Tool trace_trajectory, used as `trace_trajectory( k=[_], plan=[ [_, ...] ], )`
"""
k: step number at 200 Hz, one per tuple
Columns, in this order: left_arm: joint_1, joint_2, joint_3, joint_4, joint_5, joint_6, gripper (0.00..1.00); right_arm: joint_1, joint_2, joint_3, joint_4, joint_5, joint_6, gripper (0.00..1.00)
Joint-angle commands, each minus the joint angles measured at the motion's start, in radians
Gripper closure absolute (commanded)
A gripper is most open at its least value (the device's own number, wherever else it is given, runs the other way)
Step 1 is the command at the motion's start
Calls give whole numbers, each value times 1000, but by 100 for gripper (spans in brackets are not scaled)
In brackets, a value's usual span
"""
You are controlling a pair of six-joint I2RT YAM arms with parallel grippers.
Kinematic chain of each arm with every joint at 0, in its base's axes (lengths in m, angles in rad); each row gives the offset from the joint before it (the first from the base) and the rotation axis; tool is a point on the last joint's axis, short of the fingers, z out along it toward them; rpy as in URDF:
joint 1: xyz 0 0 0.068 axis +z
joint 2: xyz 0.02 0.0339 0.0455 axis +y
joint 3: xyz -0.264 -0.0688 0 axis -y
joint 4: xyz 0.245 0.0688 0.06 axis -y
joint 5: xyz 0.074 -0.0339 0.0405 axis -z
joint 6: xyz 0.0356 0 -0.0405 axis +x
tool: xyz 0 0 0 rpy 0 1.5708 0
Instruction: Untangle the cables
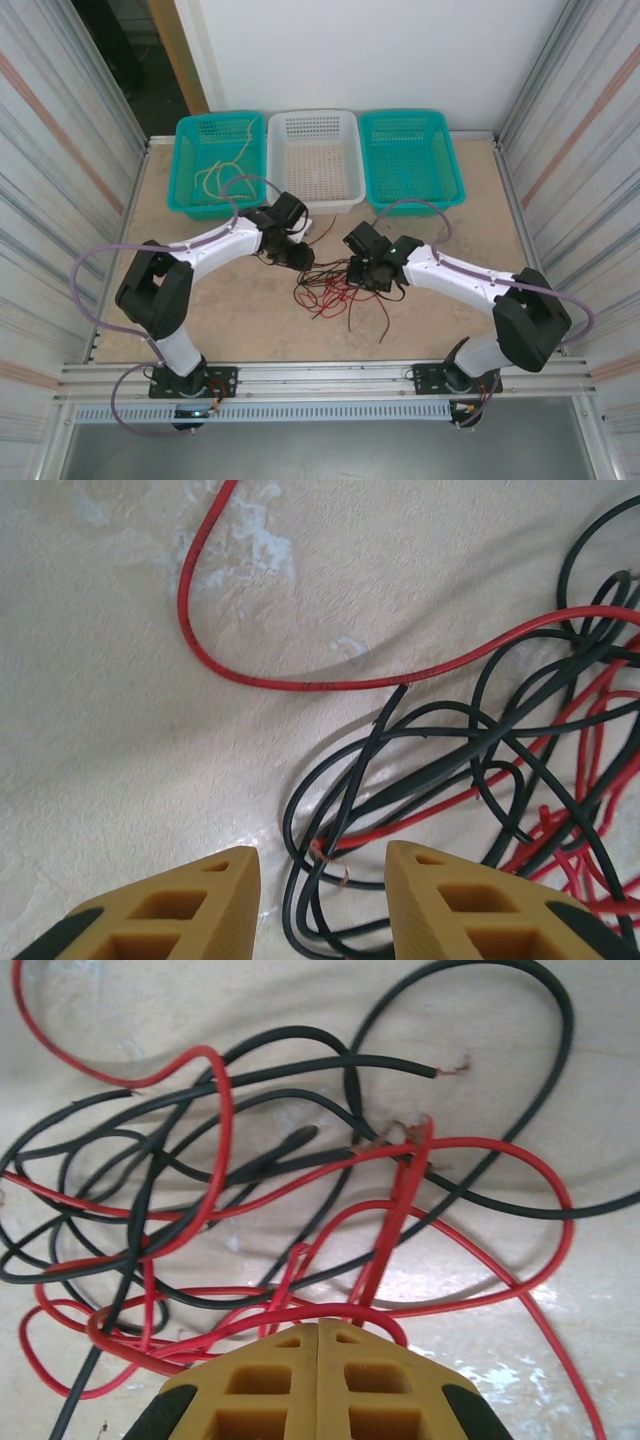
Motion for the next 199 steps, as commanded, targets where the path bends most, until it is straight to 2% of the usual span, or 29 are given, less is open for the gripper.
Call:
trace_trajectory(
  k=[1,33,53,84,147,199],
  plan=[
    [-26,37,47,12,-127,27,62,1,-36,-22,-57,35,6,89],
    [-26,108,110,15,-231,64,68,-5,-74,-16,-66,47,7,68],
    [-36,161,157,21,-293,99,68,-8,-100,-6,-69,54,5,62],
    [-44,240,198,30,-321,127,70,-9,-135,9,-84,72,4,61],
    [-17,318,219,33,-277,110,77,-14,-246,20,-98,109,4,58],
    [-12,302,217,27,-281,101,70,-25,-297,32,-111,125,-1,57]
  ],
)
